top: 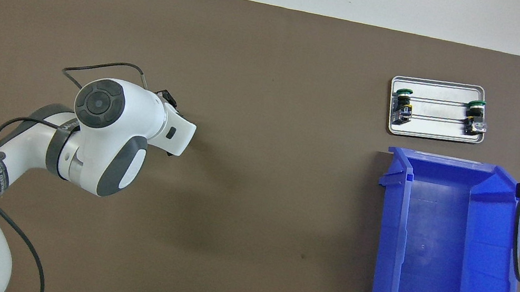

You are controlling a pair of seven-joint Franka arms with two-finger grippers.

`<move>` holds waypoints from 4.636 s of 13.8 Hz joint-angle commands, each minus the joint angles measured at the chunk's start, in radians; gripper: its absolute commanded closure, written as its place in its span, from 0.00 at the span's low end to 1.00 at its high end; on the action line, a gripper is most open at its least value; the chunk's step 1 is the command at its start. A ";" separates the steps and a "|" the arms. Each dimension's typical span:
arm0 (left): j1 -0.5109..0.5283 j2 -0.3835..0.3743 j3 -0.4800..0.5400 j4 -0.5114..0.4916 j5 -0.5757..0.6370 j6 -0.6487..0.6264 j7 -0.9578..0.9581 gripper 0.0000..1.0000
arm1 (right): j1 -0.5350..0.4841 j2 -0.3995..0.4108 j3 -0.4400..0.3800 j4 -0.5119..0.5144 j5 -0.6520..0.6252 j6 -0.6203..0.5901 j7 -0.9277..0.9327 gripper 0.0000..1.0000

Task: Place and press button with both arms

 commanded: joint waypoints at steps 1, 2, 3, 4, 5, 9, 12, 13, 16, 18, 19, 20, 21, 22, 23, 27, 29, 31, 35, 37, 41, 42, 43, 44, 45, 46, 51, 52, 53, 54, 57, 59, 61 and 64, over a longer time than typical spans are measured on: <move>0.034 0.000 -0.008 0.105 -0.128 -0.179 0.085 0.96 | -0.006 -0.023 0.005 -0.024 0.002 0.010 -0.014 0.00; 0.068 0.000 -0.007 0.148 -0.205 -0.265 0.137 0.95 | -0.006 -0.023 0.005 -0.024 0.002 0.010 -0.014 0.00; 0.103 -0.003 -0.007 0.182 -0.250 -0.342 0.174 0.92 | -0.006 -0.023 0.005 -0.024 0.002 0.010 -0.014 0.00; 0.146 -0.012 -0.011 0.192 -0.274 -0.396 0.208 0.92 | -0.006 -0.023 0.005 -0.024 0.002 0.010 -0.014 0.00; 0.180 -0.026 -0.011 0.187 -0.317 -0.424 0.251 0.92 | -0.006 -0.023 0.005 -0.024 0.002 0.010 -0.014 0.00; 0.339 -0.058 -0.007 0.160 -0.543 -0.557 0.475 0.87 | -0.006 -0.023 0.005 -0.024 0.002 0.010 -0.014 0.00; 0.385 -0.099 -0.004 0.072 -0.639 -0.556 0.588 0.87 | -0.006 -0.023 0.005 -0.024 0.002 0.010 -0.014 0.00; 0.398 -0.116 -0.004 0.030 -0.675 -0.550 0.619 0.87 | -0.006 -0.023 0.005 -0.024 0.002 0.010 -0.014 0.00; 0.431 -0.173 -0.003 -0.130 -0.842 -0.501 0.800 0.89 | -0.006 -0.023 0.005 -0.024 0.002 0.010 -0.014 0.00; 0.441 -0.176 -0.001 -0.208 -0.995 -0.481 0.961 0.90 | -0.006 -0.023 0.005 -0.024 0.002 0.010 -0.014 0.00; 0.450 -0.171 -0.001 -0.239 -1.073 -0.481 1.034 0.90 | -0.006 -0.023 0.005 -0.024 0.002 0.009 -0.014 0.00; 0.451 -0.159 -0.001 -0.251 -1.154 -0.481 1.102 0.90 | -0.006 -0.023 0.005 -0.024 0.002 0.010 -0.014 0.00; 0.448 -0.152 -0.001 -0.267 -1.219 -0.481 1.148 0.90 | -0.006 -0.023 0.005 -0.024 0.002 0.010 -0.014 0.00; 0.442 -0.145 -0.001 -0.276 -1.265 -0.481 1.182 0.90 | -0.006 -0.023 0.005 -0.024 0.002 0.009 -0.014 0.00; 0.439 -0.135 -0.001 -0.285 -1.323 -0.481 1.226 0.90 | -0.006 -0.023 0.005 -0.024 0.002 0.010 -0.014 0.00; 0.436 -0.069 -0.003 -0.285 -1.541 -0.490 1.363 0.90 | -0.006 -0.023 0.005 -0.024 0.002 0.010 -0.014 0.00; 0.406 -0.044 -0.003 -0.273 -1.650 -0.471 1.400 0.90 | -0.006 -0.023 0.005 -0.024 0.002 0.010 -0.014 0.00; 0.363 -0.018 -0.004 -0.244 -1.765 -0.397 1.444 0.89 | -0.006 -0.023 0.005 -0.024 0.002 0.010 -0.014 0.00; 0.300 0.055 -0.001 -0.198 -1.933 -0.367 1.554 0.89 | -0.006 -0.023 0.005 -0.024 0.002 0.010 -0.014 0.00; 0.303 0.118 -0.003 -0.175 -1.953 -0.396 1.633 0.90 | -0.006 -0.023 0.005 -0.024 0.002 0.009 -0.014 0.00; 0.295 0.115 -0.004 -0.184 -1.997 -0.448 1.638 0.90 | -0.006 -0.023 0.005 -0.024 0.002 0.010 -0.014 0.00; 0.287 0.114 -0.004 -0.190 -1.999 -0.459 1.638 0.89 | -0.006 -0.023 0.005 -0.024 0.002 0.010 -0.014 0.00; 0.280 0.111 -0.003 -0.211 -1.999 -0.464 1.655 0.88 | -0.006 -0.023 0.005 -0.024 0.002 0.010 -0.014 0.00; 0.280 0.108 -0.003 -0.231 -1.999 -0.470 1.691 0.88 | -0.006 -0.023 0.005 -0.024 0.002 0.010 -0.014 0.00; 0.283 0.100 -0.003 -0.257 -1.999 -0.508 1.701 0.88 | -0.006 -0.023 0.005 -0.024 0.002 0.009 -0.014 0.00; 0.290 0.088 -0.001 -0.284 -1.999 -0.557 1.702 0.89 | -0.006 -0.023 0.005 -0.024 0.002 0.010 -0.014 0.00; 0.280 0.066 -0.001 -0.342 -1.999 -0.638 1.728 0.90 | -0.006 -0.023 0.005 -0.024 0.002 0.010 -0.014 0.00; 0.278 0.060 -0.001 -0.356 -1.999 -0.648 1.744 0.90 | -0.006 -0.023 0.005 -0.024 0.002 0.010 -0.014 0.00; 0.277 0.059 -0.001 -0.370 -1.999 -0.649 1.759 0.90 | -0.006 -0.023 0.005 -0.024 0.002 0.009 -0.014 0.00; 0.277 0.056 -0.001 -0.380 -1.997 -0.654 1.773 0.89 | -0.006 -0.023 0.005 -0.024 0.002 0.009 -0.014 0.00; 0.267 0.042 -0.001 -0.419 -1.994 -0.683 1.811 0.88 | -0.006 -0.023 0.005 -0.024 0.002 0.010 -0.014 0.00; 0.257 0.033 -0.001 -0.434 -1.994 -0.715 1.811 0.88 | -0.006 -0.023 0.005 -0.024 0.002 0.009 -0.014 0.00; 0.257 0.025 -0.001 -0.457 -1.994 -0.743 1.811 0.88 | -0.006 -0.023 0.005 -0.024 0.002 0.009 -0.014 0.00; 0.249 0.020 -0.001 -0.477 -1.994 -0.748 1.825 0.88 | -0.006 -0.023 0.005 -0.024 0.002 0.010 -0.014 0.00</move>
